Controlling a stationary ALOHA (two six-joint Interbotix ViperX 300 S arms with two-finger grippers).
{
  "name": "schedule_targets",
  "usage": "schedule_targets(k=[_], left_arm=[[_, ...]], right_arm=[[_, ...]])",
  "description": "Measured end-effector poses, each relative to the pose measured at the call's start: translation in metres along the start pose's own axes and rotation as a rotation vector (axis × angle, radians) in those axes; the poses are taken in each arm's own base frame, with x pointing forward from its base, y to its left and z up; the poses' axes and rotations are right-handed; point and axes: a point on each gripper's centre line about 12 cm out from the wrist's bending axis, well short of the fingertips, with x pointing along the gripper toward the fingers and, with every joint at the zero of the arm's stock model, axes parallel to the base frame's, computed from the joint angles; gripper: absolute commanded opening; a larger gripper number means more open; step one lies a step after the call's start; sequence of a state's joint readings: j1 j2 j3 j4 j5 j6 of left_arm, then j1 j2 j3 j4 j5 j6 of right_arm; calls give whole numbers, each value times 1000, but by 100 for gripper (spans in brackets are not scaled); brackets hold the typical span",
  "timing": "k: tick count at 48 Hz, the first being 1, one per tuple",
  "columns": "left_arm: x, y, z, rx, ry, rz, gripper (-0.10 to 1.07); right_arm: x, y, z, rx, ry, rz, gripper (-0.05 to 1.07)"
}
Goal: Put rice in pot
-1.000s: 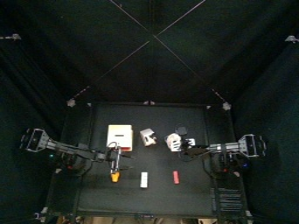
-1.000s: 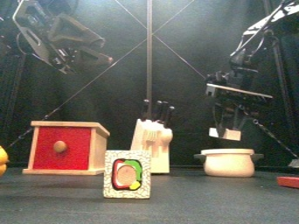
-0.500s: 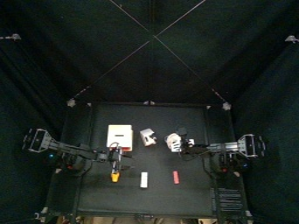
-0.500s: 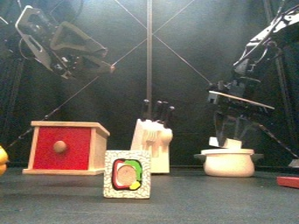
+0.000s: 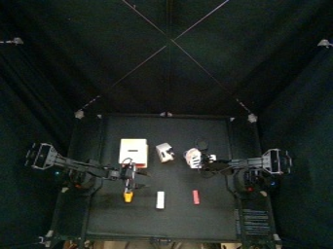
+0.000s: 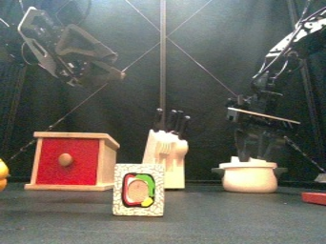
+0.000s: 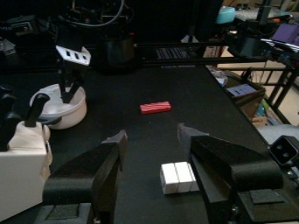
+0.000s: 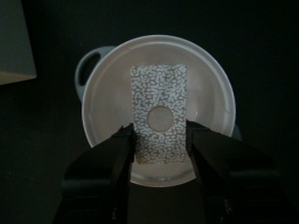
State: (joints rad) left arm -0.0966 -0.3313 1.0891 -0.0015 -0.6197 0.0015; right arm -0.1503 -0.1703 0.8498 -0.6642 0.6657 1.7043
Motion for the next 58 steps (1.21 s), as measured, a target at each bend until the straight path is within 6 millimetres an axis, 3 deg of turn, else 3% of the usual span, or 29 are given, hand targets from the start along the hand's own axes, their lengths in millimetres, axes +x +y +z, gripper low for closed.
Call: schedule_targets(k=[58], left_arm=[[0,0,0,-2,-2,2,86]], right_arm=[[17,-3,-1,0,20,-35,57]])
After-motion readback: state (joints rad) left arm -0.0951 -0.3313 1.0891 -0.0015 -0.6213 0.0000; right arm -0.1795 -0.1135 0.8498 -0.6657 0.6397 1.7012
